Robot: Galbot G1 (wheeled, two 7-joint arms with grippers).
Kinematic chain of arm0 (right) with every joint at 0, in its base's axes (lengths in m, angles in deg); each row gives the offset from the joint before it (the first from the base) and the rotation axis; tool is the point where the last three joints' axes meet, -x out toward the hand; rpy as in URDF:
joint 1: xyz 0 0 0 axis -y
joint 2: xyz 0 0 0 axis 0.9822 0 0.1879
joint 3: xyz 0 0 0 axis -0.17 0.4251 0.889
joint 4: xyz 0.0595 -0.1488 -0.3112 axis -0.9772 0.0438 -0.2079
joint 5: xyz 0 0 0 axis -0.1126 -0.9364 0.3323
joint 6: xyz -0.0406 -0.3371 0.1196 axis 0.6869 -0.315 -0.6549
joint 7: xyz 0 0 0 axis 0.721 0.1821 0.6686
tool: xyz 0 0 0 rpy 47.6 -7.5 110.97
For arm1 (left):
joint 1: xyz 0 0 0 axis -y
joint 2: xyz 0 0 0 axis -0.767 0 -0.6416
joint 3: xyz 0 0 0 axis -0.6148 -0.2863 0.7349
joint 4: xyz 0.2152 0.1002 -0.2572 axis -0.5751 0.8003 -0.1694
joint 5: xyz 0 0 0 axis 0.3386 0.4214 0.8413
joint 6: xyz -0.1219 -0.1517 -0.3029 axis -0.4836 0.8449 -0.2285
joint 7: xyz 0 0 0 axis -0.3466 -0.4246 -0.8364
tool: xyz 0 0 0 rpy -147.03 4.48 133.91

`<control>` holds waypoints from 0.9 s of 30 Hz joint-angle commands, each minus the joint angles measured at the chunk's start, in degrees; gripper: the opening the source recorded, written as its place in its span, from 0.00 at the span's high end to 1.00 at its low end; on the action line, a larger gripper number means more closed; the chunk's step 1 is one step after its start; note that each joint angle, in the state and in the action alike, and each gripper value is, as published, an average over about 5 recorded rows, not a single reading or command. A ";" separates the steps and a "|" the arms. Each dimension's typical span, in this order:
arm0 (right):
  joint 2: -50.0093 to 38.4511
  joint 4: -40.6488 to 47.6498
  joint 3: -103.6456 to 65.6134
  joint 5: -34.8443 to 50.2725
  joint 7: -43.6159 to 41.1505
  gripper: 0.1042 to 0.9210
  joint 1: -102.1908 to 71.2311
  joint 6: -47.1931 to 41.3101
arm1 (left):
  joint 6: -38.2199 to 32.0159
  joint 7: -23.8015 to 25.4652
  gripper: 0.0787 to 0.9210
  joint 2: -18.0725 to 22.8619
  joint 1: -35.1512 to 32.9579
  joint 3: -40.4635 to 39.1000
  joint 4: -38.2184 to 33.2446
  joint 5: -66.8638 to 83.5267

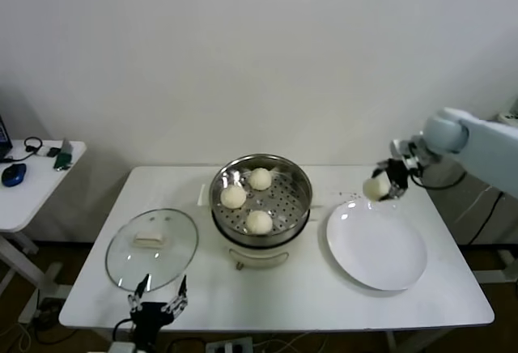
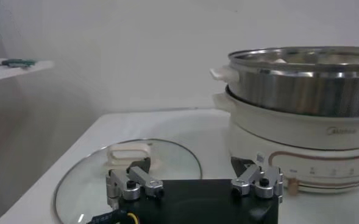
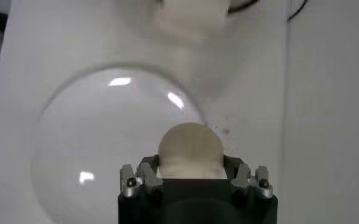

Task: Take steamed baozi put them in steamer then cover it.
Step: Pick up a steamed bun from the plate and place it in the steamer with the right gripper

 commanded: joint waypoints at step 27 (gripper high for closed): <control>26.58 2.41 6.32 8.11 6.79 0.27 -4.38 -8.86 | 0.22 0.11 0.12 -0.11 -1.04 1.18 -2.16 0.98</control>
